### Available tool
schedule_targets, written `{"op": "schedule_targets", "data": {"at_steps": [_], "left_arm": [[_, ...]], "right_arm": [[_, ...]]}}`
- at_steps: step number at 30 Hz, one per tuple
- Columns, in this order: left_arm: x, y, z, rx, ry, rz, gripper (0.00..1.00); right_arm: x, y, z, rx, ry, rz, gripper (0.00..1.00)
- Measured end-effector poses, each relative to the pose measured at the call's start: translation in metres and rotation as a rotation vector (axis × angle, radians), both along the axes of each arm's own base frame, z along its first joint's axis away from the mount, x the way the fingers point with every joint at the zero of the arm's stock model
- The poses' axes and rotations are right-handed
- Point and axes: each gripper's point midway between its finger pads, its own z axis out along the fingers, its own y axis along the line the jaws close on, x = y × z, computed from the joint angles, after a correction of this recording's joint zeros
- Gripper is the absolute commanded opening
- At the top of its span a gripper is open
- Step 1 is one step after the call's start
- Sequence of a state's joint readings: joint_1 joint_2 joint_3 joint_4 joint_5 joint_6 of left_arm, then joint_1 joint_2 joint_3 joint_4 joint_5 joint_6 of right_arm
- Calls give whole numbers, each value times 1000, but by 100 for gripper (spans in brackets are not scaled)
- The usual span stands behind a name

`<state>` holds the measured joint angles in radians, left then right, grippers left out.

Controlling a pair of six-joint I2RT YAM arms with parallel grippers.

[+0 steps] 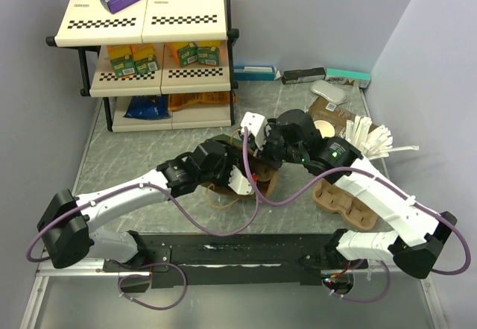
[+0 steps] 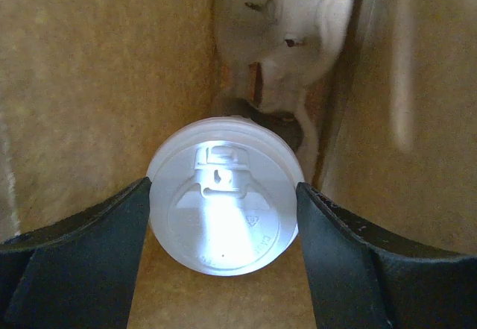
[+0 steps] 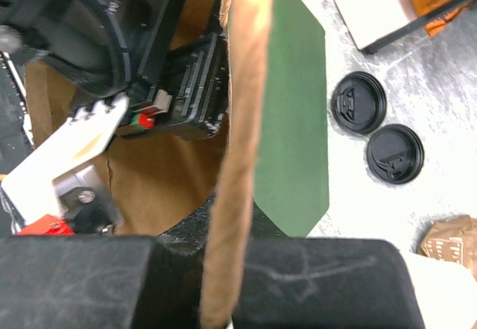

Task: Pack the takeout coffee

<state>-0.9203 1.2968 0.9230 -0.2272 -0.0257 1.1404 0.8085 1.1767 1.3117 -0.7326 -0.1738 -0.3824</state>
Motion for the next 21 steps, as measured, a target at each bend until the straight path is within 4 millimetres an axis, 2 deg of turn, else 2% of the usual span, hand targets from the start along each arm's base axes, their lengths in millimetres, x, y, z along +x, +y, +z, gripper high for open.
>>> {"op": "schedule_targets", "data": {"at_steps": [9, 13, 21], "left_arm": [[12, 12, -6, -1, 43, 60, 1], [21, 14, -1, -24, 62, 81, 1], [17, 20, 3, -43, 98, 56, 1]], "right_arm": [[-5, 4, 9, 22, 17, 16, 0], [-4, 7, 13, 37, 22, 9, 0], [-4, 10, 16, 54, 36, 6, 0]]}}
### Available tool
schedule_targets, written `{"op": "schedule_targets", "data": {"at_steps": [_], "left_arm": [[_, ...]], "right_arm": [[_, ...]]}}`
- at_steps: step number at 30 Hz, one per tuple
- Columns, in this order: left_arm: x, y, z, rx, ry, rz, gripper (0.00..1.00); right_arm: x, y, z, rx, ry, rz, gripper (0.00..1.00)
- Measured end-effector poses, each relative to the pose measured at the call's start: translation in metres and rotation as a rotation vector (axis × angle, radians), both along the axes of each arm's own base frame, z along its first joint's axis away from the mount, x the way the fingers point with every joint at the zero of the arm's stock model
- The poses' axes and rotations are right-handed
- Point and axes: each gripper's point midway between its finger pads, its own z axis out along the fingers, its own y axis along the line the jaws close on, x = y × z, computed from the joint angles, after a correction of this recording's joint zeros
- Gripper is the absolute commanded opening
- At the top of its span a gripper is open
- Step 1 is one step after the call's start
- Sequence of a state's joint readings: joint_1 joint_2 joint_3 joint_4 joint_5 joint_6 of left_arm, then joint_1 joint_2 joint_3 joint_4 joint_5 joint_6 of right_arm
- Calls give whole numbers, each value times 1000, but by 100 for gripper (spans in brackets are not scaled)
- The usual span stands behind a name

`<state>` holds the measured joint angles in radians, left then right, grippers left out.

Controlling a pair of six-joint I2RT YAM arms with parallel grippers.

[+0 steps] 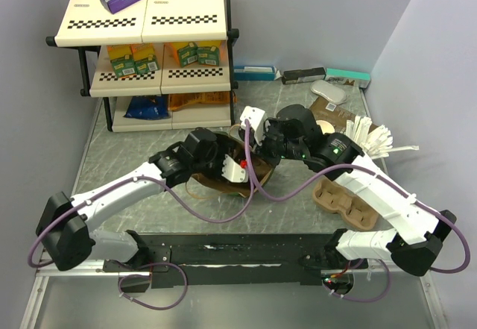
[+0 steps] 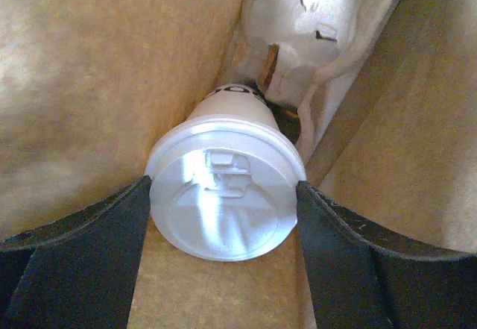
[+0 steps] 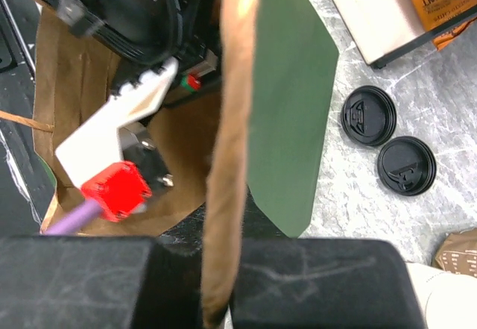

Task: Pack the takeout coffee

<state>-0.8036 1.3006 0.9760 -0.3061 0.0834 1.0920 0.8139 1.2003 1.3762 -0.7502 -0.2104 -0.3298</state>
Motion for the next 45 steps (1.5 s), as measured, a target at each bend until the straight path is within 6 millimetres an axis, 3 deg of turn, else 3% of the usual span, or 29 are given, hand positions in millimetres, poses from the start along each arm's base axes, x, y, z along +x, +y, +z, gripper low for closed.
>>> {"op": "schedule_targets", "data": {"at_steps": [11, 20, 25, 32, 45], "left_arm": [[-20, 7, -4, 31, 45, -74, 1], [-50, 2, -3, 36, 106, -197, 1], [-51, 1, -3, 39, 108, -205, 1], [-58, -3, -5, 33, 129, -200, 1], [-44, -4, 3, -100, 161, -13, 1]], "right_arm": [[-1, 1, 0, -2, -2, 8, 0], [6, 2, 3, -30, -85, 43, 0], [13, 6, 10, -44, -170, 70, 0], [9, 19, 6, -68, -242, 133, 0], [9, 23, 7, -92, -319, 159, 0]]}}
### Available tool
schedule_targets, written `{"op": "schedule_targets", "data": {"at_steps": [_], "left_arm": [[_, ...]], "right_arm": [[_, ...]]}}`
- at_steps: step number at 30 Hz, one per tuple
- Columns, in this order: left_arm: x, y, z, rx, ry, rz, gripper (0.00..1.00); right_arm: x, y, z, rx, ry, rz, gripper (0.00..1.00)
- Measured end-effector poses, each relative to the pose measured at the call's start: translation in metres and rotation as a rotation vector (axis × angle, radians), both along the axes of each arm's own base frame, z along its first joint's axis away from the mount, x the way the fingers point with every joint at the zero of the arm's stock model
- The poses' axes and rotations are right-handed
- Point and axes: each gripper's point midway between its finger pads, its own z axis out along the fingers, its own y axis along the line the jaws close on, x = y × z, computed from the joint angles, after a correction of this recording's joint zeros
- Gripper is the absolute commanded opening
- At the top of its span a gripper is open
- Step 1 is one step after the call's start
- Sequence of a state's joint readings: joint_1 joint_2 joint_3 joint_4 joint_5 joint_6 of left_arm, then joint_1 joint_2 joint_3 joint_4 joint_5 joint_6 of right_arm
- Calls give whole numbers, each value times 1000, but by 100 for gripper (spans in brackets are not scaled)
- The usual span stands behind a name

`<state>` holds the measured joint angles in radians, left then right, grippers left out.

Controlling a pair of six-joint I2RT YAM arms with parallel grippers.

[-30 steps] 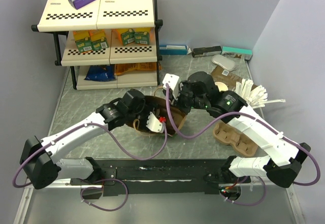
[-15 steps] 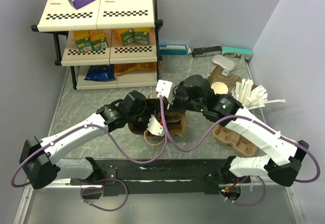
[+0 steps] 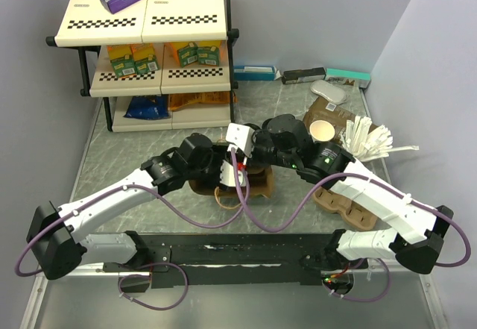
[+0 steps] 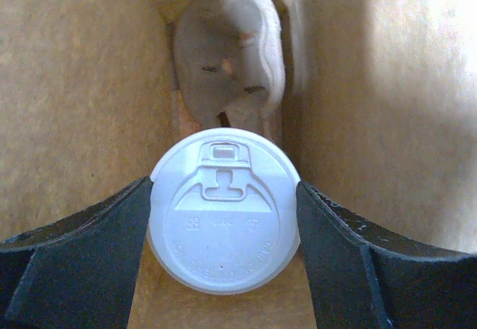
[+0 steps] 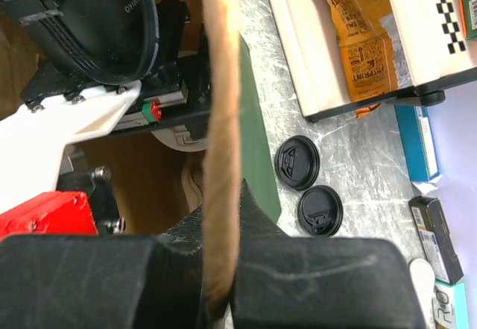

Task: Pack the takeout coffee

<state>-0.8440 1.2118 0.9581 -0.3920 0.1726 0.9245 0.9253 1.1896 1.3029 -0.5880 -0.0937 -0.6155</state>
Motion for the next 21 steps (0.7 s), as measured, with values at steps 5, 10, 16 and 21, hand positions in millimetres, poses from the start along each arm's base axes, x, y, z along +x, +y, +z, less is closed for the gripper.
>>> {"op": "schedule_targets", "data": {"at_steps": [5, 10, 16, 21], "left_arm": [[4, 0, 7, -53, -6, 52, 1], [9, -3, 14, -87, -18, 78, 1], [11, -3, 15, -97, -21, 93, 1], [11, -3, 17, -120, 0, 122, 1]], "right_arm": [[0, 0, 3, 9, -8, 0, 0], [2, 0, 8, 22, -25, -6, 0], [4, -1, 9, 24, -32, -14, 0], [4, -1, 9, 23, -35, -18, 0]]}}
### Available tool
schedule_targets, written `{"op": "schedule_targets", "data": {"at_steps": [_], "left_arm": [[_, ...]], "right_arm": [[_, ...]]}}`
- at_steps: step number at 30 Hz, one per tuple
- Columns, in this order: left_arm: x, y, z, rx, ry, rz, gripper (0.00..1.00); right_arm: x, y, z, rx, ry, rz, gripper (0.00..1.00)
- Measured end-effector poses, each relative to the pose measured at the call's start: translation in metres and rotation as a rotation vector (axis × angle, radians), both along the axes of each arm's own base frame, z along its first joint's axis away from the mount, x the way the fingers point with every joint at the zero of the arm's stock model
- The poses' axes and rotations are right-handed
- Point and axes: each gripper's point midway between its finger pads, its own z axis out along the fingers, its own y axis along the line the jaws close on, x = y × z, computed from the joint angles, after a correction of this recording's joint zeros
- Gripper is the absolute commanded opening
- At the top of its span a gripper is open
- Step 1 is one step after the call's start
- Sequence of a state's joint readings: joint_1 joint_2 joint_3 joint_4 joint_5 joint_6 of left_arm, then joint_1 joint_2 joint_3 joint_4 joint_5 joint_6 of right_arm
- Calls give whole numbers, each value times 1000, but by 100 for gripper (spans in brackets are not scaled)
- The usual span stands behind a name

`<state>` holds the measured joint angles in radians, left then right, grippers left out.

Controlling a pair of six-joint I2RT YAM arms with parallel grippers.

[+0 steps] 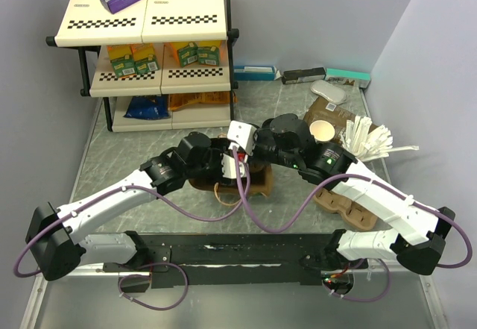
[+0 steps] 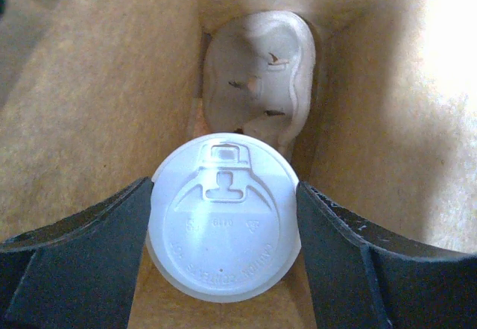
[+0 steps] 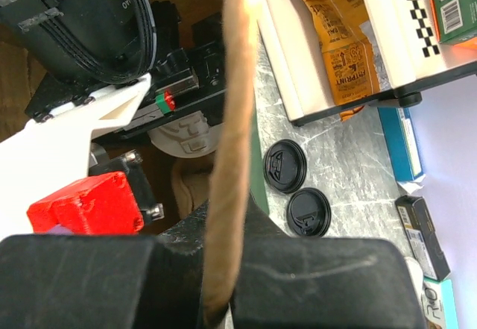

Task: Pack the takeout coffee

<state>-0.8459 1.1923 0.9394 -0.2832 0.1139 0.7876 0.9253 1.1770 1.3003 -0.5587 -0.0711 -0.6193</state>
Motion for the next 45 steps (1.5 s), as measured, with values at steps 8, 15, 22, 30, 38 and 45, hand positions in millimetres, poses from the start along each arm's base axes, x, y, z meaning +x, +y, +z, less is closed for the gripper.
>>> {"op": "schedule_targets", "data": {"at_steps": [8, 15, 22, 30, 38, 45], "left_arm": [[-2, 0, 4, -28, 47, 45, 1], [-17, -5, -2, -49, 108, -15, 1], [-40, -13, -14, -94, 127, -141, 1], [-41, -23, -10, -103, 77, -215, 1], [-36, -21, -2, -97, 67, -190, 62], [-38, -9, 4, -97, 104, -140, 73]], "right_arm": [[4, 1, 4, 24, -20, -18, 0], [7, -4, -1, 34, -10, -65, 0], [6, -4, -21, 13, 52, -95, 0], [3, -1, -29, 32, 114, -112, 0], [1, 0, -32, 33, 119, -103, 0], [-1, 1, -39, 22, 131, -93, 0]]}}
